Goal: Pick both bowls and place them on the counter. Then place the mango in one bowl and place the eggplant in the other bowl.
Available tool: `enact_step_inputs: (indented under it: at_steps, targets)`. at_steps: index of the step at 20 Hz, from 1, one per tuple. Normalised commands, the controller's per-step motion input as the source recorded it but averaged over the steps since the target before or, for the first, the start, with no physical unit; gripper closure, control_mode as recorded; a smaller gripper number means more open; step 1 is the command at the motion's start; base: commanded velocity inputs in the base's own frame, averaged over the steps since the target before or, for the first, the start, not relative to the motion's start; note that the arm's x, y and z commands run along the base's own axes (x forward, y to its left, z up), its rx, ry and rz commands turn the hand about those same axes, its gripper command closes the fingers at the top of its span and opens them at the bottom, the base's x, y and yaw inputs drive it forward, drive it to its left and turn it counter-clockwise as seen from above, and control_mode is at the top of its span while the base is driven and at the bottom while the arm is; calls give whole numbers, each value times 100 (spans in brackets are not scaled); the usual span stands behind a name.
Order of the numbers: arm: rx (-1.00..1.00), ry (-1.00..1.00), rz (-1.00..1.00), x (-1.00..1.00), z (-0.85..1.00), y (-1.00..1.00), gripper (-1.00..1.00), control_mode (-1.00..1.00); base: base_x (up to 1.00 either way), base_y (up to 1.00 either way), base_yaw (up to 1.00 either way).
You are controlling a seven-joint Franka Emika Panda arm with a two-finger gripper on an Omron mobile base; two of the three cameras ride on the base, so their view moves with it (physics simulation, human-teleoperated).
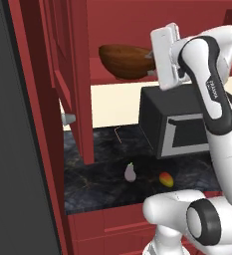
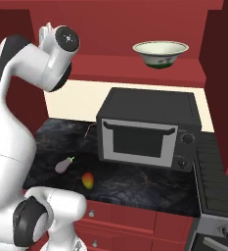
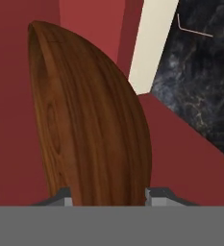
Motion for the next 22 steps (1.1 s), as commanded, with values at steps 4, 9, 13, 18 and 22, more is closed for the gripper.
enact_step_inputs:
  at_steps: [4, 9, 13, 18, 22]
  targets:
    - [8, 0, 0, -69, 0, -14, 100, -100, 0, 0, 0]
    - [10, 0, 0, -61, -3, -6, 100, -100, 0, 0, 0]
    - [10, 0, 0, -63, -6, -3, 100, -100, 0, 0, 0]
    - [5, 0, 0, -57, -5, -1, 100, -100, 0, 0, 0]
    - [0, 0, 0, -53, -14, 0, 100, -100, 0, 0, 0]
